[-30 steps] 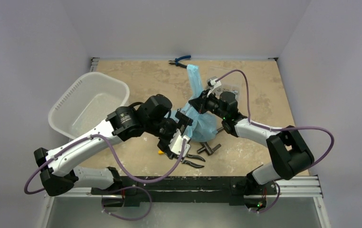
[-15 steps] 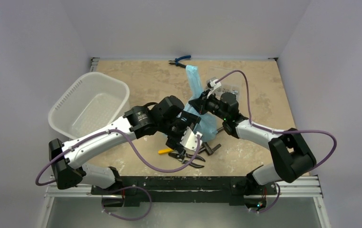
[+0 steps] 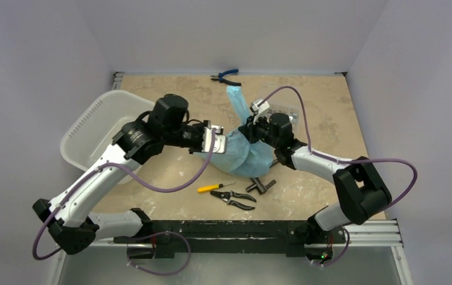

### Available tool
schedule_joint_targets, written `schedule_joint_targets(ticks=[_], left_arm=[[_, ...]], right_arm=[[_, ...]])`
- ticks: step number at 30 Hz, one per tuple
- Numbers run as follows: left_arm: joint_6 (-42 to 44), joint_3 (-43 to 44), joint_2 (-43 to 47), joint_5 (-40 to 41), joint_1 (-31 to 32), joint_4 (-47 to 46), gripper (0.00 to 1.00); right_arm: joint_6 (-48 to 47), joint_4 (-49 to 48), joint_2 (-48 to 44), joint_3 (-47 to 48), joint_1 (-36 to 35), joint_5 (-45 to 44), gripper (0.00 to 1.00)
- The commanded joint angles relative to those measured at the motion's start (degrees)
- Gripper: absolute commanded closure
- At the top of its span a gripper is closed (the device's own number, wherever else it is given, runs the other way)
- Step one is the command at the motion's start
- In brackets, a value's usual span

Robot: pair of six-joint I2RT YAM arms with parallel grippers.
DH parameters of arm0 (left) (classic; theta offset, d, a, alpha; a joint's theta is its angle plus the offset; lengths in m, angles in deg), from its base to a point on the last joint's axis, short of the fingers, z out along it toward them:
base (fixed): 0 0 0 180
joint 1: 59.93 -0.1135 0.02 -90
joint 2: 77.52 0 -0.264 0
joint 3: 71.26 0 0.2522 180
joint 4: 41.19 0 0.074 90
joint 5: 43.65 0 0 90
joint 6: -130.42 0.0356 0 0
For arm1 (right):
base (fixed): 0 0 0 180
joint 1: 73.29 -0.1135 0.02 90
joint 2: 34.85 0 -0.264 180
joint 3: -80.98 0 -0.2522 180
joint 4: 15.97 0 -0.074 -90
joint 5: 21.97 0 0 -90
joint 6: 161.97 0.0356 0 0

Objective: Place the fake fruits into the plastic bag and tie a complex knot

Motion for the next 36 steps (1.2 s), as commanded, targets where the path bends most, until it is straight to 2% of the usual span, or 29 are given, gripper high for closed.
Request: schedule_joint_targets(ticks=[1,4,10,13,16,17,19,22,26,32,33,36], left_arm=[[-2.15,-2.0,7.6,-4.89,-2.63,-6.57,1.0],[-4.13,-3.25,9.49,-2.35,-3.53,-6.53,1.0],[2.01,-13.83,13.36,-3.79,-7.61,-3.6,1.0],[2.8,-15.72,13.47,-5.17,-8.1,-3.46,1.0],[0.45,-13.61,11.7,-5.62,-8.43,-5.61,1.0],[-0.36,-12.34,10.76,-6.06,-8.86,-6.06,1.0],[-2.14,-9.47,8.5,-7.49,-9.9,-6.27,1.0],[-5.58,-7.02,5.95,-9.97,-11.53,-7.39,1.0],[-8.96,-6.66,4.51,-11.75,-12.68,-10.38,1.0],[-14.63,-6.12,3.35,-11.88,-13.75,-14.9,1.0],[-15.67,-5.92,3.17,-12.22,-13.92,-15.72,1.0],[-19.91,-5.56,3.07,-12.53,-14.56,-19.07,1.0]], right_arm=[[-9.3,6.18,1.79,4.71,-0.13,-8.38,1.0],[-11.74,9.06,2.99,6.1,-0.3,-9.93,1.0],[-16.12,14.54,7.12,9.73,-1.36,-11.81,1.0],[-18.04,19.84,8.9,14.01,-1.54,-9.73,1.0],[-19.17,23.18,7.84,16.48,-1.55,-3.62,1.0],[-18.91,24.39,6.99,17.2,-1.49,-0.68,0.91],[-17.42,26.92,5.1,19.1,-1.12,1.5,0.59],[-14.39,27.63,-0.99,20.19,2.45,6.74,0.26],[-11.61,23.53,-10.63,17.02,8.1,13.53,0.07],[-14.32,22.32,-20.57,14.08,7.84,25.05,0.05],[-12.7,21.04,-21.02,13.83,6.84,27.24,0.04],[-11.19,15.07,-20.53,11.38,0.63,26.71,0.01]])
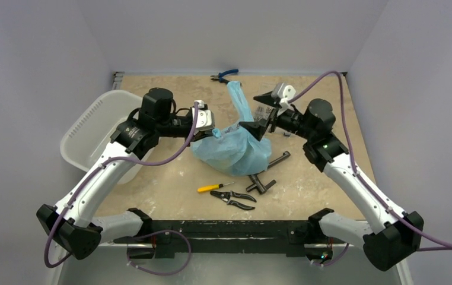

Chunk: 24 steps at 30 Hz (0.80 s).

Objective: Place the fake fruits into the plastic bag and tie a complex knot

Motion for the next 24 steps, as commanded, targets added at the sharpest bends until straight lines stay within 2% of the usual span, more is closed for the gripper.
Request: schedule_joint_targets(ticks=[1,3,8,15,16,20,24], left_arm=[[-8.15,2.53,-0.05,-2.43,-1.12,-8.22,1.0],[-9.97,2.53,-0.44,-2.6,-1.48,-9.85,1.0],[-11.28,2.28,-0.94,-4.57,-1.68,-11.2,1.0],[-15.43,1.56,-1.87,-5.09,-1.79,-16.37,1.0],[-17.09,1.85,-2.28,-5.07,-1.88,-17.41,1.0],[-24.35,2.89,-3.4,-4.8,-1.85,-21.84,1.0],[-27.39,2.96,-3.11,-3.4,-1.92,-23.9,1.0]], right_arm=[[2.78,-10.82,1.71,-5.59,-7.61,6.01,0.01],[6.15,-21.48,3.65,-9.39,-9.42,5.66,0.01],[9.04,-38.16,11.89,-10.92,-15.6,-0.11,0.01],[10.28,-51.46,22.67,-10.1,-21.47,-4.33,0.01],[10.97,-53.06,24.0,-10.44,-22.02,-6.11,0.04],[11.34,-56.31,31.05,-13.02,-22.24,-9.65,0.32],[9.39,-58.35,34.91,-17.26,-22.0,-9.59,0.52]])
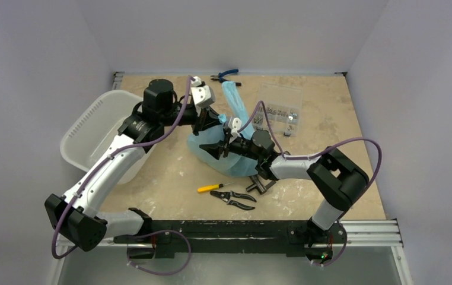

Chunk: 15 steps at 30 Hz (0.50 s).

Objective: Place the fake fruits into the plastic bag and tie a complex knot

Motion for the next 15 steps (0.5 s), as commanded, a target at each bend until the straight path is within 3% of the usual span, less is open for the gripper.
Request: schedule_joint_targets(ticks=[1,6,8,9,11,12,15], left_arm=[[-6.45,2.45,1.15,0.13,-0.38,-7.7,1.0],[-6.46,3.73,3.12,1.44,-1.73,-6.68,1.0],[-6.17,4.42,3.91,2.36,-3.25,-4.44,0.94],[-4.43,4.99,4.22,2.13,-4.03,-1.41,0.81],[2.26,5.88,4.88,1.52,-6.08,10.16,0.39],[6.05,5.49,5.33,0.82,-7.81,14.63,0.27],[19.21,2.95,6.82,-3.55,-13.67,26.01,0.16]], right_arm=[[-1.53,-5.23,3.54,-4.6,0.38,-2.74,0.58],[-2.6,-3.94,5.01,-5.86,1.07,-2.47,1.0],[-3.22,-3.66,5.05,-6.02,1.5,-2.01,1.0],[-3.26,-3.54,4.97,-5.99,1.79,-1.28,1.0],[-3.26,-2.64,4.22,-5.59,2.59,0.36,1.0],[-3.24,-2.13,3.86,-5.45,2.84,0.83,1.0],[-3.27,-1.59,2.65,-5.21,3.59,2.18,1.0]])
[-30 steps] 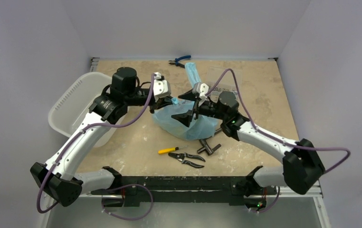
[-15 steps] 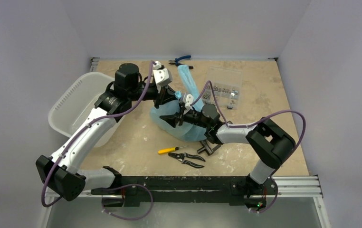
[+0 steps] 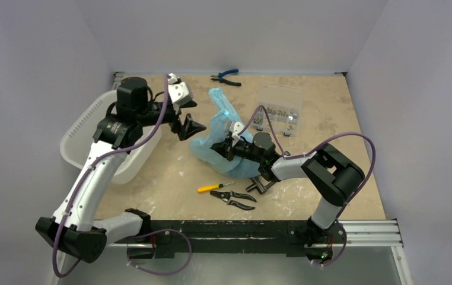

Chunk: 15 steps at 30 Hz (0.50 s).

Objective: Place the fake fruits into the plastic bag and tie a complex knot

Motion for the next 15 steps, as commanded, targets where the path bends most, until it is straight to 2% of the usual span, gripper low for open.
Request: schedule_joint_targets(ticks=[1,3,8,9,11,13,15], left_arm=[[21.25,-0.99,3.3,-5.26,-6.37,19.73,0.16],[29.55,-3.6,3.57,-5.83,-6.7,23.2,0.16],[35.54,-8.21,-0.9,-6.47,-6.54,19.88,0.21],[35.44,-7.84,-2.57,-6.19,-6.46,19.14,0.25],[34.71,-7.21,-6.41,-5.73,-6.45,17.37,0.42],[34.46,-6.83,-8.7,-6.73,-6.45,16.28,0.53],[30.21,-7.55,-9.79,-8.45,-6.37,11.73,0.68]], right_arm=[[-2.42,0.87,-2.07,0.29,1.17,2.52,1.0],[-2.72,1.03,-2.66,0.62,1.33,3.3,1.0],[-1.09,1.47,-4.61,1.82,1.36,5.32,0.98],[0.16,1.41,-4.89,2.28,1.33,5.52,0.98],[1.3,1.22,-5.42,2.68,1.35,6.11,0.98],[2.39,1.49,-5.67,3.15,1.37,6.57,0.96],[2.71,1.75,-5.58,3.4,1.34,7.18,0.89]])
